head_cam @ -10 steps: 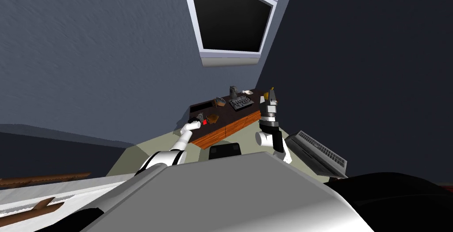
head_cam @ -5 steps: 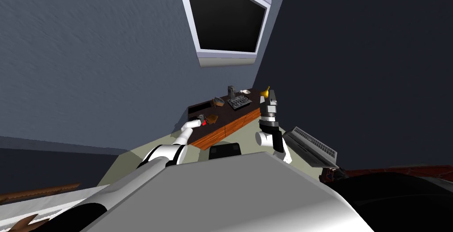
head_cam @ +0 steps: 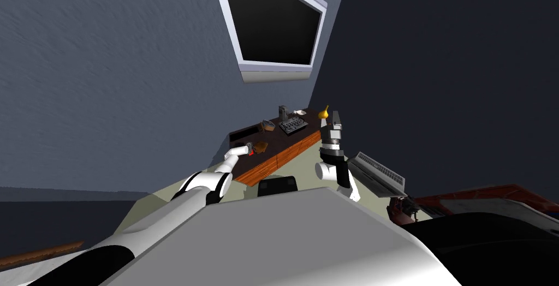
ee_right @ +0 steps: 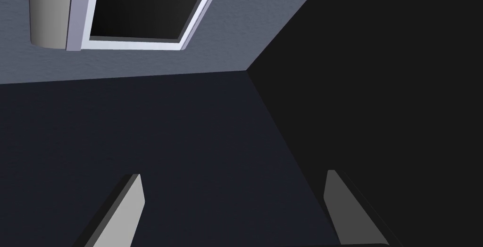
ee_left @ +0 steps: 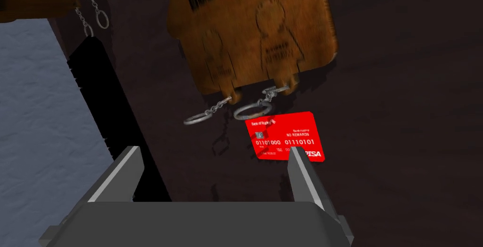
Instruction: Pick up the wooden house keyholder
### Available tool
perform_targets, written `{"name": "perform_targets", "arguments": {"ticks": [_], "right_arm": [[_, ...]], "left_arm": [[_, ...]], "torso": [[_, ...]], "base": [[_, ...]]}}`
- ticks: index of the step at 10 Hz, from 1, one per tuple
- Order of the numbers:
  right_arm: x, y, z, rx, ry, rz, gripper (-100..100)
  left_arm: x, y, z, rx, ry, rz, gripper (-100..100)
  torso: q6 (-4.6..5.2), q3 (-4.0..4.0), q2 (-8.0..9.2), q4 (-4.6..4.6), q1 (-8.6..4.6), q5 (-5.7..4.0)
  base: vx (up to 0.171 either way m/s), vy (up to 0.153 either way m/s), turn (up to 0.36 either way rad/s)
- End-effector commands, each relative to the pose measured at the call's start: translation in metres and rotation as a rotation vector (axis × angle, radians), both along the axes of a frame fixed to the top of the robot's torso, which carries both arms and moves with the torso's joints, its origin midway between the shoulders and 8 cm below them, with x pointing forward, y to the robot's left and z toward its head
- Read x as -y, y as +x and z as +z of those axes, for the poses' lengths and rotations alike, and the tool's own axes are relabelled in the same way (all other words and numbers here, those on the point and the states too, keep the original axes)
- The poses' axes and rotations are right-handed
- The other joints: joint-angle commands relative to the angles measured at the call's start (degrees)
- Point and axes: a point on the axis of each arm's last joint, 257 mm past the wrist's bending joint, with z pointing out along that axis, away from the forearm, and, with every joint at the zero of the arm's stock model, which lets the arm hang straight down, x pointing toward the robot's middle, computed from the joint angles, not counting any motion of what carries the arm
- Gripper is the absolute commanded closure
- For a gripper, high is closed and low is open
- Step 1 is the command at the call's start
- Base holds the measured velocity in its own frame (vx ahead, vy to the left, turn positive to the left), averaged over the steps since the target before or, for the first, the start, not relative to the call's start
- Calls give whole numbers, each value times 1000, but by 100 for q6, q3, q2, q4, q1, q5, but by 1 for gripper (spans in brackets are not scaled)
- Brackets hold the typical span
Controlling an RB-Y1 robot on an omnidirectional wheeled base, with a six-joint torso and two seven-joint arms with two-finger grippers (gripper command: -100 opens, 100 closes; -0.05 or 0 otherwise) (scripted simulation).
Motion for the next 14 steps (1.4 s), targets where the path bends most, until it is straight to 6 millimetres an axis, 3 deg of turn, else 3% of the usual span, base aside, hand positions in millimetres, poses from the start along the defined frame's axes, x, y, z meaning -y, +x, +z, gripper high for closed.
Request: {"name": "perform_targets", "arguments": {"ticks": [1,9,10,11,12,14], "right_arm": [[0,0,0,0,0,0,0],[0,0,0,0,0,0,0],[0,0,0,0,0,0,0],[0,0,0,0,0,0,0],[0,0,0,0,0,0,0],[0,0,0,0,0,0,0]], "left_arm": [[1,-7,-6,-63,1,-1,-100],[-6,-28,-16,-211,9,5,-100],[-6,-29,-16,-214,9,5,0],[-16,-33,-19,-216,2,46,-100],[-16,-33,-19,-216,2,46,-100],[-39,-42,-24,-218,-7,122,-100]], "torso": [[0,0,0,0,0,0],[-2,-5,-10,-2,-6,-1],[-4,-5,-7,-2,-5,-1],[-3,-3,-4,-1,-5,-1],[2,2,4,0,6,1],[1,7,12,2,13,3]], "base": [[-6,19,-136],[6,8,-66],[0,0,0],[-21,41,-262],[-30,57,-183],[-44,62,-339]]}}
